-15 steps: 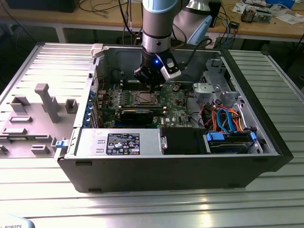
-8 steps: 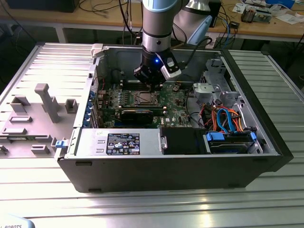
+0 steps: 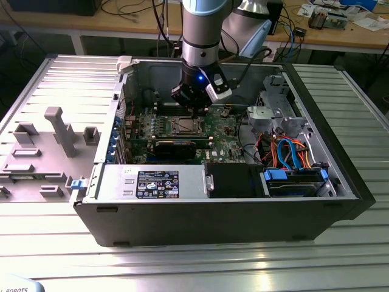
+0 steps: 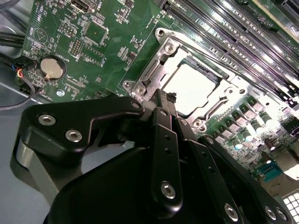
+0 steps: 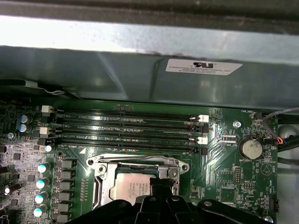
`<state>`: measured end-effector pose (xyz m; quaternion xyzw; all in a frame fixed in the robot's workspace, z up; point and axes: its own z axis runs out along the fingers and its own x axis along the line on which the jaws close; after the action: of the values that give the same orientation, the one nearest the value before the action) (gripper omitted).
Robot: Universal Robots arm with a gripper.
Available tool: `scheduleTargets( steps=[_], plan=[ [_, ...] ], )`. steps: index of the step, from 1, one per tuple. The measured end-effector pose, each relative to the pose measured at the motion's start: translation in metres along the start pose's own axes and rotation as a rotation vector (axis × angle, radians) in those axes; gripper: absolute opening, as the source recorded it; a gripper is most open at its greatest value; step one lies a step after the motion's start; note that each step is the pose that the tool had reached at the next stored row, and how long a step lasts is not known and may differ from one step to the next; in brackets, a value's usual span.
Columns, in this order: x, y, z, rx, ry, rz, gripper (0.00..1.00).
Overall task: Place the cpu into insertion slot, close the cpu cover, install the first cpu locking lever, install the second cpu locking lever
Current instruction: 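Install the second cpu locking lever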
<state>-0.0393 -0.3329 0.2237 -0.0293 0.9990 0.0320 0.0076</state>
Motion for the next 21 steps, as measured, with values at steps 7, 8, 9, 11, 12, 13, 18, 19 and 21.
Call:
scheduleTargets(
  steps=[7,8,9,11,12,13,18,19,21],
  plan=[
    [0.0002,-0.0037,-0.0002,-0.0001,-0.0001,0.0,0.11],
    [0.0003,-0.0038,-0.0002,-0.0001,-0.0001,0.0,0.11],
    [0.0003,-0.0038,-0.0002,-0.0001,-0.0001,0.0,0.11],
    [0.0003,-0.0038,-0.0002,0.0,0.0,0.0,0.11],
    [0.0003,-0.0038,-0.0002,-0.0001,0.0,0.0,0.11],
    [0.0003,-0.0039,-0.0002,-0.0001,0.0,0.0,0.11],
    [0.0003,-0.004,-0.0007,0.0001,0.0001,0.0,0.11],
    [0.0003,-0.0039,-0.0014,0.0001,0.0001,0.0,0.11],
    [0.0002,-0.0037,-0.0037,0.0,0.0,0.0,0.11]
  ],
)
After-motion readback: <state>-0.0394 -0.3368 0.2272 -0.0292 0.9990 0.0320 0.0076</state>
